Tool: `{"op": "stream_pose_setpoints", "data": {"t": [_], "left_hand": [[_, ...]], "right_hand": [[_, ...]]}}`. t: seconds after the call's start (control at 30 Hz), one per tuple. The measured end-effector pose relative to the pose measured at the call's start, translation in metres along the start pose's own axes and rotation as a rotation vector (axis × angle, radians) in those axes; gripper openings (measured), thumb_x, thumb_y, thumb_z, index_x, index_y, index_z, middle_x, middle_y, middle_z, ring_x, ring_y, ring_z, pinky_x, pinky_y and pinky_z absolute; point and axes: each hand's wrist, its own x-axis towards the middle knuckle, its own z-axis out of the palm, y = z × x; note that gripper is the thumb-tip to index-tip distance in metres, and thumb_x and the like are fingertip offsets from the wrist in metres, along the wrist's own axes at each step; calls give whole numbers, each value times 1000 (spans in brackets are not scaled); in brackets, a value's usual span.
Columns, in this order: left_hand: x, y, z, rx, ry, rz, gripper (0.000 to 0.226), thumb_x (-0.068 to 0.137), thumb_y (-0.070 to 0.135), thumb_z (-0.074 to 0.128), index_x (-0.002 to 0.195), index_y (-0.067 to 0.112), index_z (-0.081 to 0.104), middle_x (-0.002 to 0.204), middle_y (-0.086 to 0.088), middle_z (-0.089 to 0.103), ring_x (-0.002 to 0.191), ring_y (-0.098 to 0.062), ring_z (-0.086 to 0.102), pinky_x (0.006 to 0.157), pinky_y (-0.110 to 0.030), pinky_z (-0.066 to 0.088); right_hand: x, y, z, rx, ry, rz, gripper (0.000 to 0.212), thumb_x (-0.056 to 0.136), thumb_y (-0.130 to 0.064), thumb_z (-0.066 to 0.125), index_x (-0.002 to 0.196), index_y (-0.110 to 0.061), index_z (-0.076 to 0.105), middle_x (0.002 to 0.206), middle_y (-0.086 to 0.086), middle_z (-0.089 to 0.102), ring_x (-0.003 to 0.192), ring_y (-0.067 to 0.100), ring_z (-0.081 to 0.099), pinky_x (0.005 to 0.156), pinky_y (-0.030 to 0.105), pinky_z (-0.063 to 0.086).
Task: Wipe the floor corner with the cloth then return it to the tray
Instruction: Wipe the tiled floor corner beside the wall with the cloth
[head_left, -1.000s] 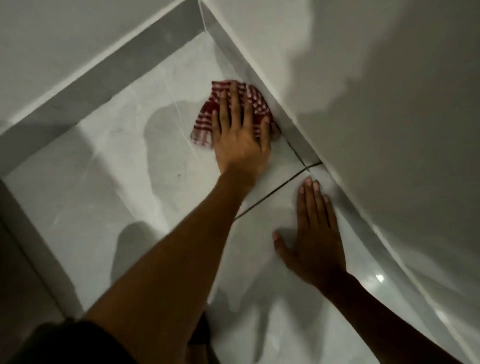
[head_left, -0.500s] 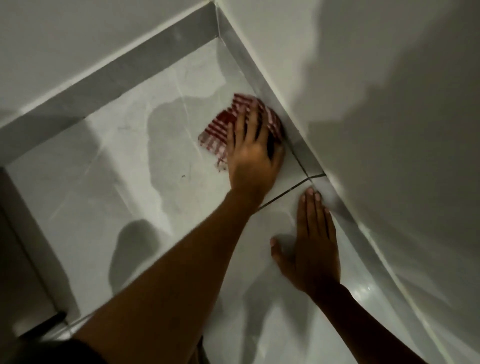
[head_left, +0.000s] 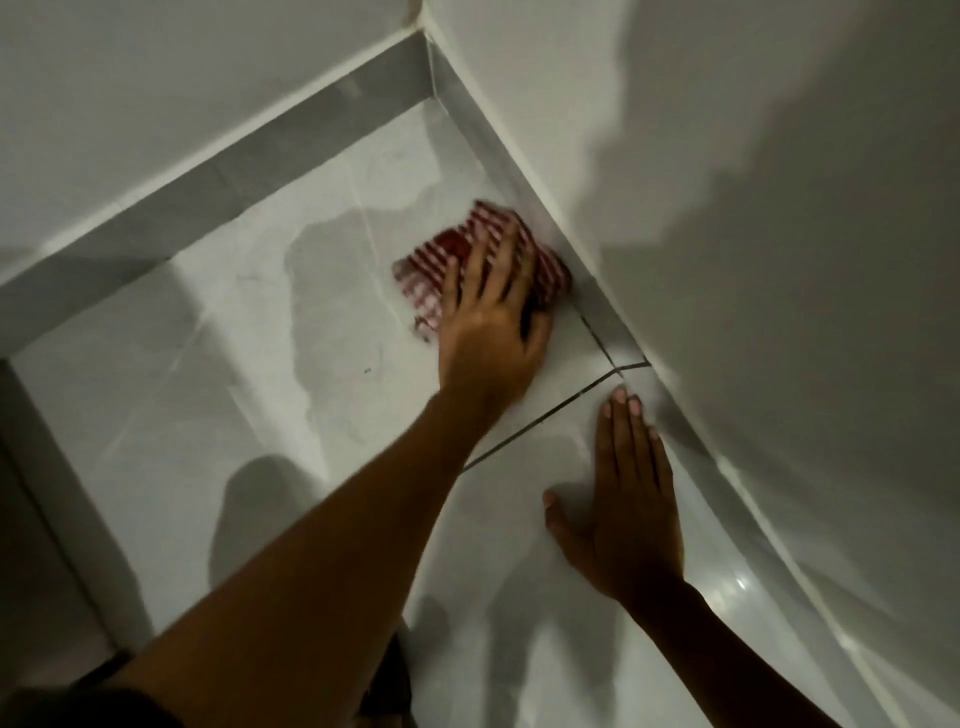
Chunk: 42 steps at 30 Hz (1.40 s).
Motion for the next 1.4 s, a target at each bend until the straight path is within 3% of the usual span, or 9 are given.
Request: {"op": "stream_pose_setpoints", "data": {"t": [0.1, 0.27, 0.33, 0.53, 0.77, 0.97, 1.1, 1.2, 1.4], "left_hand": [[-42, -19, 7, 48, -44, 245, 64, 103, 50, 45, 161, 22, 48, 176, -5, 34, 165, -32, 27, 134, -59, 19], [-1, 9, 13, -6, 148, -178, 64, 106, 50, 45, 162, 18, 47, 174, -8, 38, 164, -34, 28, 135, -59, 17], [15, 25, 12, -51, 144, -230, 66, 106, 48, 42, 164, 15, 43, 175, -8, 35, 165, -35, 25, 136, -58, 15], [-17, -7, 7, 53, -1, 174, 58, 108, 38, 38, 162, 18, 46, 175, -7, 37, 164, -32, 28, 133, -58, 21], [16, 5, 3, 6, 45, -99, 62, 107, 36, 35, 166, 15, 38, 179, -7, 25, 168, -33, 17, 136, -57, 12], [-26, -26, 1, 59, -108, 267, 62, 104, 43, 36, 162, 22, 47, 176, -8, 34, 165, -33, 25, 135, -58, 17], [7, -19, 2, 10, 3, -137, 67, 105, 51, 36, 168, 27, 34, 181, -7, 20, 168, -35, 12, 137, -58, 4], [26, 10, 5, -96, -29, -244, 73, 102, 55, 39, 168, 24, 33, 181, -6, 17, 168, -35, 8, 136, -57, 1], [-59, -24, -7, 17, -248, 252, 64, 103, 40, 35, 165, 26, 39, 179, -3, 26, 168, -31, 17, 136, -58, 13]], "right_hand": [[1, 0, -2, -4, -22, 7, 111, 102, -77, 42, 180, -8, 3, 191, 10, 1, 178, 28, 3, 144, 35, -1], [2, -2, -2, -13, -15, 15, 114, 98, -72, 52, 180, -8, 6, 191, 11, 5, 178, 28, 3, 143, 33, -4], [2, -1, 0, -20, -26, 26, 113, 99, -73, 52, 180, -8, 7, 191, 12, 6, 178, 30, 5, 143, 32, -7], [3, -3, -2, 14, -26, 33, 114, 98, -73, 53, 180, -9, 6, 191, 9, 3, 178, 30, 6, 143, 33, -5], [1, -1, 2, 3, -29, 25, 115, 98, -73, 53, 180, -11, 2, 191, 7, 0, 178, 27, 2, 143, 34, -6], [1, -3, -2, 15, -29, 17, 114, 98, -73, 51, 180, -9, 5, 191, 8, -1, 178, 29, 4, 143, 35, -4], [1, -1, -1, 28, -6, 8, 115, 95, -71, 57, 180, -9, 8, 191, 7, 4, 178, 28, 6, 143, 37, -2], [1, -2, 1, 13, -36, 23, 109, 101, -79, 39, 181, -13, 4, 191, 8, 4, 178, 28, 6, 143, 37, -4], [0, -2, 1, 20, -10, 7, 110, 102, -82, 32, 180, -8, 10, 191, 11, 6, 177, 31, 9, 144, 39, -2]]}}
